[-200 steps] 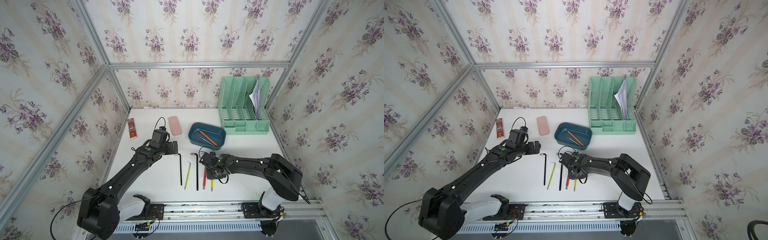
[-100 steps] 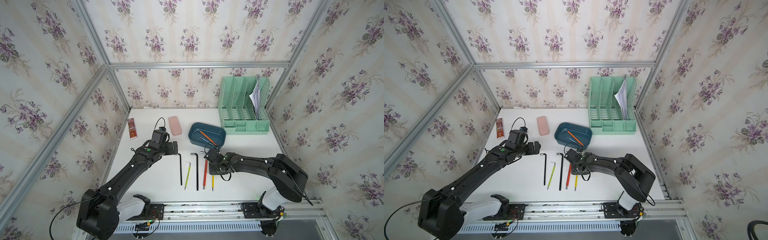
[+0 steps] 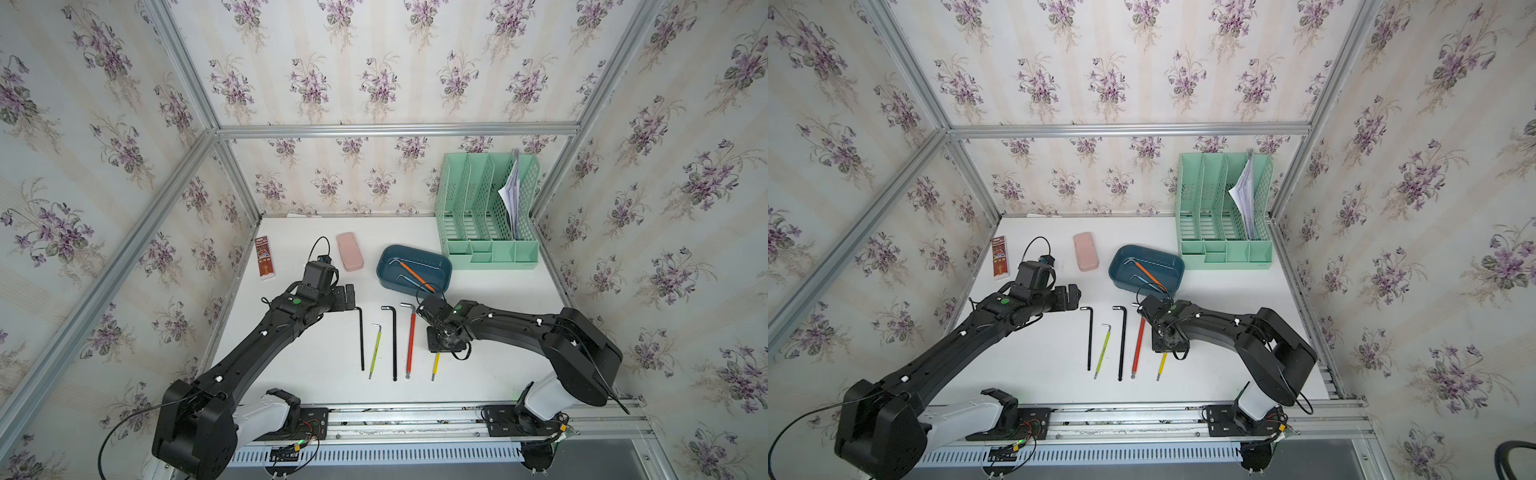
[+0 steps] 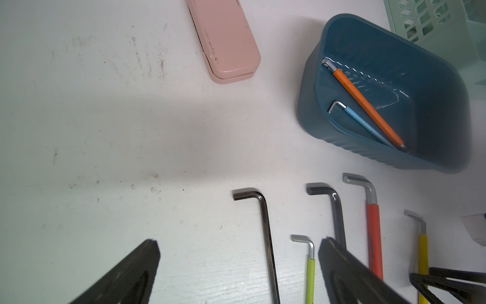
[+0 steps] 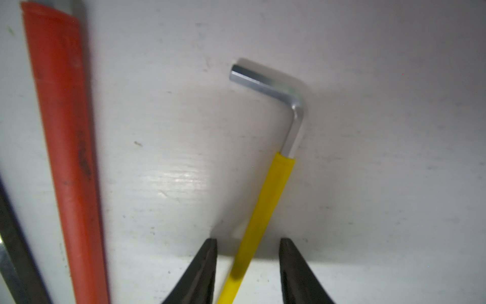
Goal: Put the hex key on the desktop into the storage box
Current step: Pick up the Allen key from the center of the board.
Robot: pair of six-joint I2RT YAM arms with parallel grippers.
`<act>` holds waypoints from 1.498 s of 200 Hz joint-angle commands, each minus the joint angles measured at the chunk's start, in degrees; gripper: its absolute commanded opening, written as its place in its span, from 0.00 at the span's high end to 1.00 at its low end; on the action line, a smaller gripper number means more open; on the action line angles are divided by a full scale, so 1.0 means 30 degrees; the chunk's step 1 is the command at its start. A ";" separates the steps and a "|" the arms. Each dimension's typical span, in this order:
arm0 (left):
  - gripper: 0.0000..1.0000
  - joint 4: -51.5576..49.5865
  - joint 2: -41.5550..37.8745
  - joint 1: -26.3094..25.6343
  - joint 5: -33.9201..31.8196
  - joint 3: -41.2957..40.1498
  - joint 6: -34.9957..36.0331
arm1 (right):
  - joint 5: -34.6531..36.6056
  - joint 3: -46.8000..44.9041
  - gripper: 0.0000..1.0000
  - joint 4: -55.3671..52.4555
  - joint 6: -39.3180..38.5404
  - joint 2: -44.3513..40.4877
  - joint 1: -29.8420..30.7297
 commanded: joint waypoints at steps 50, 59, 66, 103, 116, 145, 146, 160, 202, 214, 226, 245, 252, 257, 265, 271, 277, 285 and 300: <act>0.01 0.0080 0.0003 0.0019 0.0240 0.0050 0.0243 | -0.0549 -0.1263 0.58 0.0552 0.1139 0.1738 0.0274; 0.01 0.0013 -0.0071 0.0021 0.0255 0.0076 0.0255 | -0.0346 -0.1250 0.60 0.0461 0.1151 0.1864 0.0303; 0.01 -0.0034 -0.0096 0.0001 0.0257 0.0075 0.0250 | -0.0187 -0.1200 0.62 0.0354 0.1157 0.1927 0.0318; 0.01 -0.0156 -0.0289 -0.0003 0.0226 -0.0047 0.0137 | 0.0353 -0.0987 0.74 0.0114 0.0899 0.1874 0.0318; 0.01 -0.0237 -0.0357 -0.0003 0.0255 -0.0057 0.0083 | 0.0656 -0.0783 0.80 -0.0071 0.0865 0.1789 0.0319; 0.01 -0.0492 -0.0463 0.0005 0.0270 0.0032 -0.0002 | 0.1000 -0.0532 0.94 -0.0052 0.0726 0.1236 0.0318; 0.01 -0.0500 -0.0463 0.0016 0.0277 0.0059 0.0011 | 0.1000 -0.0532 0.95 -0.0062 0.0707 0.1218 0.0303; 0.01 -0.0845 -0.0571 0.0001 0.0326 0.0364 -0.0020 | 0.1234 -0.0410 1.00 -0.0101 0.0631 0.0902 0.0318; 0.01 -0.0822 -0.1426 -0.0003 0.0957 0.0589 -0.0180 | 0.2266 0.0206 1.00 -0.0225 0.0045 -0.0185 0.0318; 0.01 -0.1100 -0.1375 0.0000 0.0958 0.0712 -0.0110 | 0.2517 0.0270 1.00 -0.0055 -0.0278 -0.0484 0.0318; 0.01 -0.1309 -0.1277 0.0001 0.1302 0.0837 0.0153 | 0.2772 0.0396 1.00 0.0098 -0.0645 -0.0644 0.0321; 0.01 -0.1637 -0.1164 0.0002 0.1777 0.1083 0.0676 | 0.3268 0.0821 1.00 -0.0037 -0.0947 -0.0758 0.0286; 0.01 -0.1783 -0.1188 -0.0012 0.1764 0.1191 0.0798 | 0.3294 0.0956 1.00 0.0031 -0.1052 -0.0860 0.0289; 0.01 -0.1917 -0.1243 -0.0032 0.1714 0.1308 0.0858 | 0.3259 0.1025 1.00 0.0098 -0.1083 -0.0944 0.0287; 0.01 -0.2110 -0.1380 -0.0011 0.1550 0.1453 0.0953 | 0.3147 0.1064 1.00 0.0276 -0.1220 -0.1119 0.0285; 0.01 -0.2263 -0.1480 -0.0032 0.1438 0.1565 0.1012 | 0.3112 0.1108 1.00 0.0388 -0.1299 -0.1295 0.0289; 0.01 -0.2348 -0.1649 -0.0018 0.1332 0.1646 0.1097 | 0.3124 0.1129 1.00 0.0421 -0.1375 -0.1449 0.0287; 0.01 -0.2270 -0.1826 -0.0030 0.1185 0.1657 0.1226 | 0.3243 0.1255 1.00 0.0381 -0.1431 -0.1656 0.0260; 0.01 -0.2066 -0.2008 -0.0033 0.0760 0.1634 0.1495 | 0.3373 0.1444 1.00 0.0427 -0.1668 -0.2026 0.0250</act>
